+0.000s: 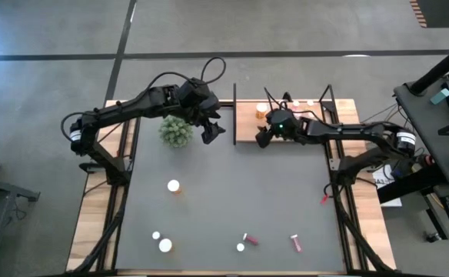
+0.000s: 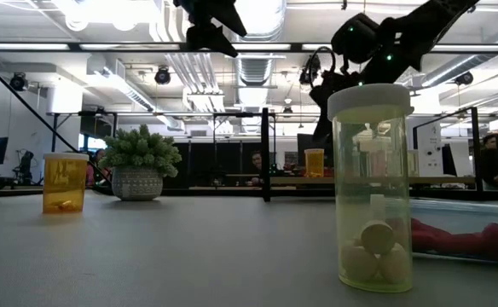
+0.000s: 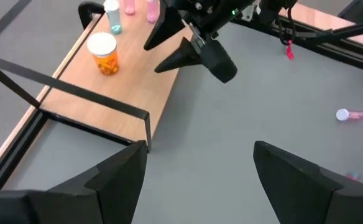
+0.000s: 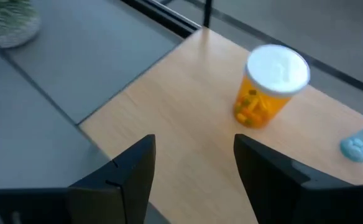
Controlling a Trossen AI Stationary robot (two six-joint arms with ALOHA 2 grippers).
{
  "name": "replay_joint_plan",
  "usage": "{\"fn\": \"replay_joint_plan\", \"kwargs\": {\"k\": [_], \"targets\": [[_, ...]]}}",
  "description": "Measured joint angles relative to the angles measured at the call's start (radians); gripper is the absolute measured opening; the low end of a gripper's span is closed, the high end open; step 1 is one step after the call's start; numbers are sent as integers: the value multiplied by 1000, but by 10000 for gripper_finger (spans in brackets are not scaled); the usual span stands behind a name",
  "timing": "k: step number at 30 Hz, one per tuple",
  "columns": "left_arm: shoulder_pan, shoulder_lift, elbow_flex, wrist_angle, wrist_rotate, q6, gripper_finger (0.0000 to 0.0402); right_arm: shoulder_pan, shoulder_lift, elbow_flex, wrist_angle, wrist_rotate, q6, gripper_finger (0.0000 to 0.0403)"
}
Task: Pick and place medicine bottles onto shelf by color
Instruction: Put the top left orange pill bottle on the shelf
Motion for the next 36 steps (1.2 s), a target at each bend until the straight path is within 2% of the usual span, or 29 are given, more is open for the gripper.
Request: {"fn": "replay_joint_plan", "kwargs": {"k": [4,8,11,14,20,25,31,36], "targets": [[1,0,-14,62,-8,0,279,0,-45,0,0,-17,-61,208],[5,0,-31,127,-29,-1,279,0,-65,0,1,-12,-56,208],[6,0,-35,162,-79,-2,279,-2,-64,2,3,42,-40,208],[7,0,-37,188,-109,-2,279,-17,-57,44,-10,87,45,208],[10,0,-37,241,-112,-2,279,-55,-55,189,-257,76,148,213],[10,0,-35,245,-112,-2,279,-77,-55,301,-460,77,298,210],[10,0,-36,246,-112,-2,279,-74,-55,361,-477,73,331,193],[10,0,-34,245,-112,-2,279,-74,-55,361,-460,64,350,169]]}}
